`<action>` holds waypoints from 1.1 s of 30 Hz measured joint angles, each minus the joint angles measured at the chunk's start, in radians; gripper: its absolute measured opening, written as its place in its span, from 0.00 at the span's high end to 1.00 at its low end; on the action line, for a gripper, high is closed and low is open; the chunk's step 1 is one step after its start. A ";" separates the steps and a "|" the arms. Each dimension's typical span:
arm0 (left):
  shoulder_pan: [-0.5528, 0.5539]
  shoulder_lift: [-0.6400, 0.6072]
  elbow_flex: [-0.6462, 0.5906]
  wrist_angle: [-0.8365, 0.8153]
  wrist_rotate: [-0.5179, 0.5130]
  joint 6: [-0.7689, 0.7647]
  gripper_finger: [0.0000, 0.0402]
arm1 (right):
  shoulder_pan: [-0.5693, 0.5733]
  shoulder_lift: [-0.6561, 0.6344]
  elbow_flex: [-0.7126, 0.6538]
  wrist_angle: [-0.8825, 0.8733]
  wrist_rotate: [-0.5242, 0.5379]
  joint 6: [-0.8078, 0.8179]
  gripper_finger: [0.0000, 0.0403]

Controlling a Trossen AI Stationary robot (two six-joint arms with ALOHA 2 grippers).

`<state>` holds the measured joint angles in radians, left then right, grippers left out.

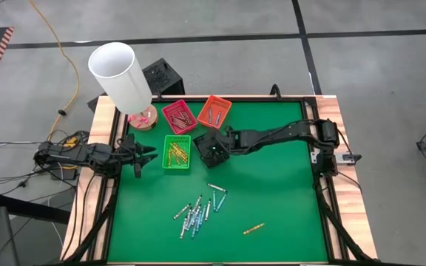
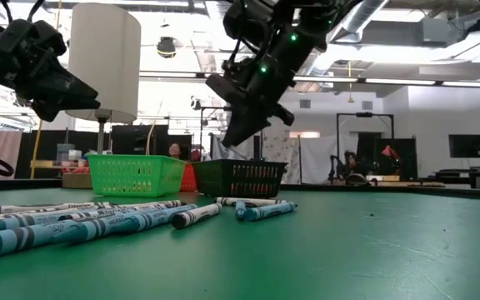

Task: Sort crayons
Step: Put the black crayon into the black bin

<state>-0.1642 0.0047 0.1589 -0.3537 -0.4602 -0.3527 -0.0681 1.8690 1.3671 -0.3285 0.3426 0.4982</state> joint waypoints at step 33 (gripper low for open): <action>0.000 0.003 0.000 -0.001 -0.034 -0.008 0.66 | -0.006 0.101 -0.071 0.152 0.019 0.024 0.98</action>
<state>-0.1638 0.0075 0.1593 -0.3551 -0.4938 -0.3607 -0.0746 1.9697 1.2958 -0.1768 0.3614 0.5226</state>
